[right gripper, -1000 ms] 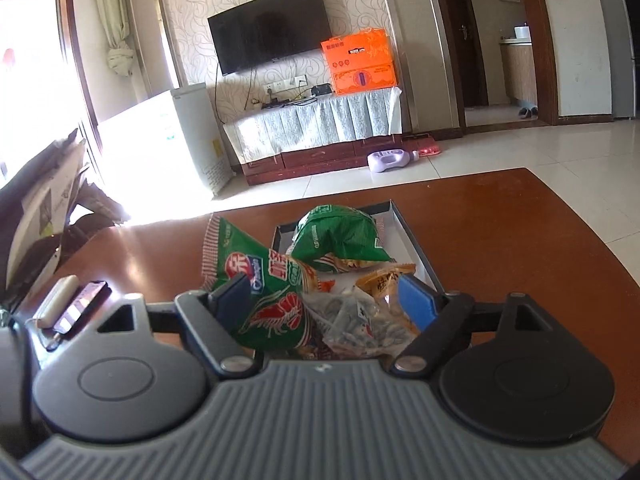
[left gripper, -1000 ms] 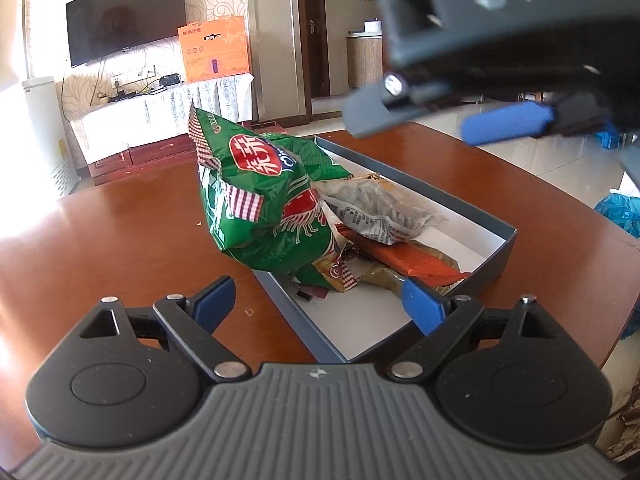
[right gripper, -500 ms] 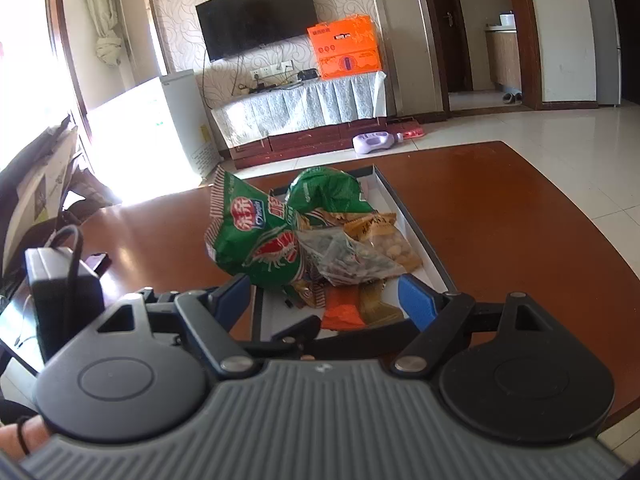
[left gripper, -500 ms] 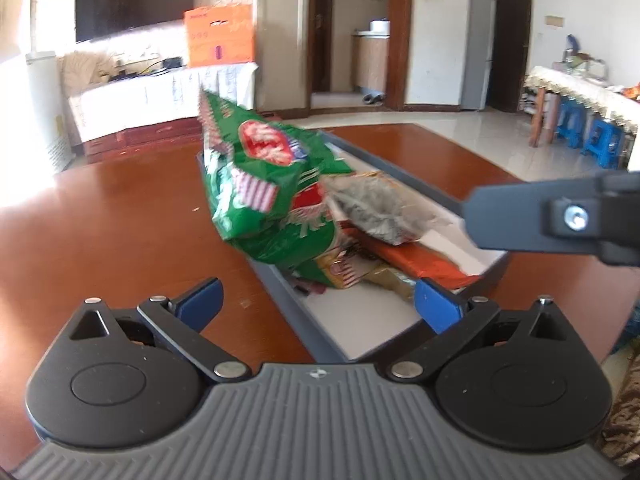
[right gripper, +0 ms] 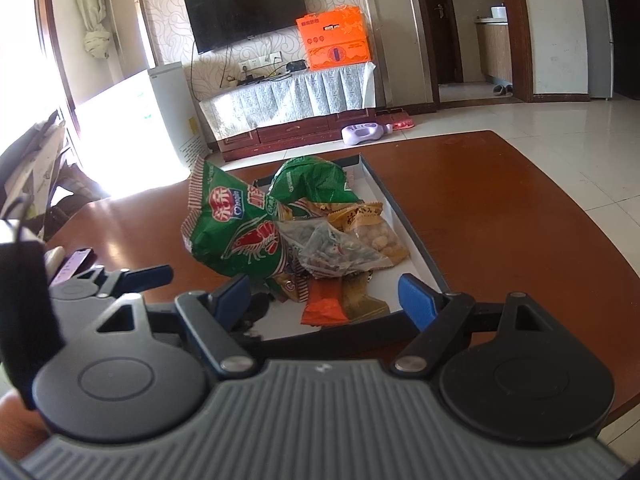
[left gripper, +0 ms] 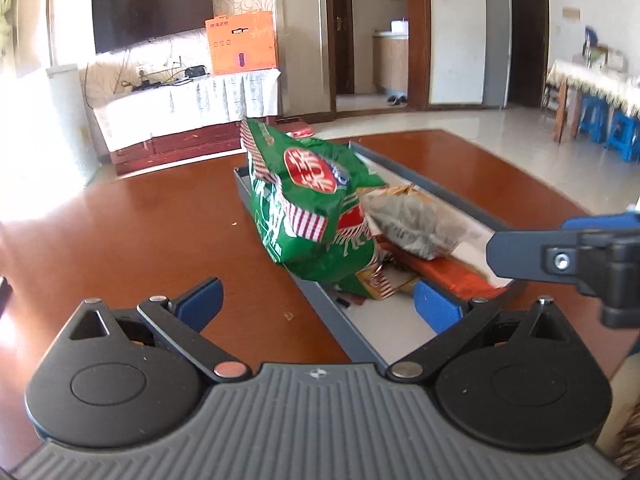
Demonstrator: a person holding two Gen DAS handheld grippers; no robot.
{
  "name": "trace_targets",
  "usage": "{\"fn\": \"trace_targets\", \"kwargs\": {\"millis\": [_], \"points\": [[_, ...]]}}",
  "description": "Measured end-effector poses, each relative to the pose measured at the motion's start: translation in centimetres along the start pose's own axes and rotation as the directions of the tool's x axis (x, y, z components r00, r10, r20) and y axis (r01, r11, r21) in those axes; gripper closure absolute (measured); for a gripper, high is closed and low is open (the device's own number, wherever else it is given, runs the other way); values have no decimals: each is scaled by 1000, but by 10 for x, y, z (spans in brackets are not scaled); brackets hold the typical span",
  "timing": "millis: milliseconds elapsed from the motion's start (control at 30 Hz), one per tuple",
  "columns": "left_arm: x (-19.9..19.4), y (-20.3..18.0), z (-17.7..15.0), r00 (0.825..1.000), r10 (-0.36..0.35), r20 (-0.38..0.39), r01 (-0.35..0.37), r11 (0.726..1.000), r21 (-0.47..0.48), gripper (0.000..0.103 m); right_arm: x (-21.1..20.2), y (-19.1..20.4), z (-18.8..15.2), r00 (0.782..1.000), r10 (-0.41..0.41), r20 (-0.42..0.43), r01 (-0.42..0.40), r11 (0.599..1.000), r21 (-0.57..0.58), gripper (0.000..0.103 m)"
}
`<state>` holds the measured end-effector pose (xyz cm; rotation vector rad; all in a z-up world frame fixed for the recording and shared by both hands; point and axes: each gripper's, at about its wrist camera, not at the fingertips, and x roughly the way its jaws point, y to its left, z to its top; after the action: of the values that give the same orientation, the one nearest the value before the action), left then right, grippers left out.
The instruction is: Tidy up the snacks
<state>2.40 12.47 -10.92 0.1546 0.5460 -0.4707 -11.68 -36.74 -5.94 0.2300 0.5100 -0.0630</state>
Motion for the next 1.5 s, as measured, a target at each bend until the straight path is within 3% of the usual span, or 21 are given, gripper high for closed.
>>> {"fn": "trace_targets", "kwargs": {"millis": [133, 300, 433, 567, 700, 767, 1067, 1300, 1500], "points": [[-16, 2, 2, 1000, -7, -12, 7, 1000, -27, 0, -11, -7, 0, 999, -14, 46, 13, 1000, 23, 21], [-46, -18, 0, 999, -23, 33, 22, 999, 37, 0, -39, -20, -9, 994, 14, 110, -28, 991, 128, 21], [-67, -32, -4, 998, -37, 48, 33, 996, 87, 0, -71, -15, -15, 986, 9, 168, -31, 991, 129, 21], [-84, -40, -8, 997, -65, 51, 62, 995, 74, 0, -89, -6, -25, 989, -3, 145, -15, 992, 128, 21], [-99, -45, -10, 996, -31, 87, 24, 997, 74, 0, -98, -6, -35, 993, -31, 111, 16, 990, 138, 20], [-107, -44, -13, 995, -35, 93, 27, 996, 82, 0, -101, -8, -39, 993, -37, 111, 21, 989, 147, 15], [-136, -33, -20, 995, -45, 85, 40, 997, 62, 0, -100, -12, -50, 986, -121, 117, 103, 984, 148, 14], [-145, -38, -28, 995, -70, 76, 64, 995, 82, 0, -88, -7, -54, 989, -113, 91, 103, 988, 111, 12], [-146, -37, -29, 995, -76, 72, 70, 994, 80, 0, -90, -21, -55, 990, -106, 95, 87, 979, 184, 12]]}}
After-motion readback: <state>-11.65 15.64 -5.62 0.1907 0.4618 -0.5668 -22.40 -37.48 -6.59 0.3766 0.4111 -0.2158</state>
